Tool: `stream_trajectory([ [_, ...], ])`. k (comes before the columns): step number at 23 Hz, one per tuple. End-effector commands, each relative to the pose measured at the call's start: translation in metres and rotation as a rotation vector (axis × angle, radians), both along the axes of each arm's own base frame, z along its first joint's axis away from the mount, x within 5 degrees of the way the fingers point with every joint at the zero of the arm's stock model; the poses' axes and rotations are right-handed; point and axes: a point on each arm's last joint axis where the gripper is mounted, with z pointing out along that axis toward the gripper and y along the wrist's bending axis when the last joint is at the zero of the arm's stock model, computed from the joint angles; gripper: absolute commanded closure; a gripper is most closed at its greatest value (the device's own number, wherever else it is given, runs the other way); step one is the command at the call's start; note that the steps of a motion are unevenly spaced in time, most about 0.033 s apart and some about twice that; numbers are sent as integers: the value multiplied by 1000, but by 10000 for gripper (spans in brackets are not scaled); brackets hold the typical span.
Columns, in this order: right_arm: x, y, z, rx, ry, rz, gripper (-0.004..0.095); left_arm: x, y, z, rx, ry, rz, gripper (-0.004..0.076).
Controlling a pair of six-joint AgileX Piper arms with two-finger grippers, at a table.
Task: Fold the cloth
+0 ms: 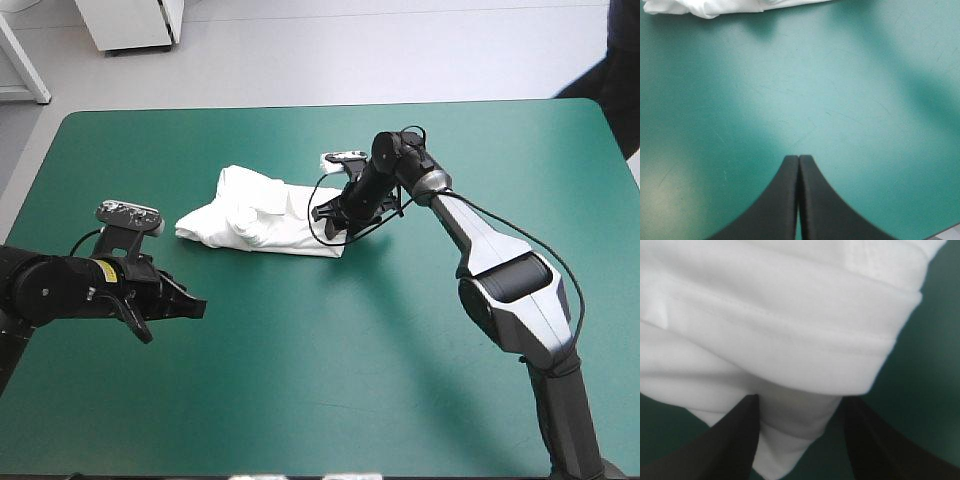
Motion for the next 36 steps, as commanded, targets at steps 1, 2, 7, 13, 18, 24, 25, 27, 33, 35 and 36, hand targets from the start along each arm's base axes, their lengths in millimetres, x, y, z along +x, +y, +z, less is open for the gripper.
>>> stream_trajectory([
  [1, -4, 4, 34, 131, -56, 22, 468, -6, 1, 8, -22, -10, -3, 733],
  [2, -4, 6, 32, 150, -43, 22, 514, -6, 1, 8, -22, -12, -2, 733],
  [7, -3, -1, 21, 44, -30, 25, 919, -6, 1, 8, -22, -12, -2, 733],
  [13, -3, -16, 40, -82, -127, 12, 925, -6, 1, 8, -22, -12, -2, 733],
  [18, -1, -75, 59, -205, -168, -87, 925, -6, 1, 8, -21, -9, -3, 733],
  [24, -30, -182, 41, -439, -41, -235, 925, -6, 1, 8, -21, -8, -3, 733],
  [25, -35, -192, 41, -461, -31, -249, 925, -6, 1, 8, -21, -8, -3, 733],
  [27, -44, -219, 42, -503, -10, -299, 925, -6, 1, 8, -21, -8, -3, 733],
  [33, -77, -303, 46, -554, 64, -493, 925, -6, 1, 8, -18, -14, -9, 733],
  [35, -87, -321, 46, -553, 84, -545, 925, -6, 1, 8, -19, -15, -9, 733],
  [36, -91, -330, 47, -556, 93, -571, 925, -6, 1, 8, -19, -15, -9, 733],
])
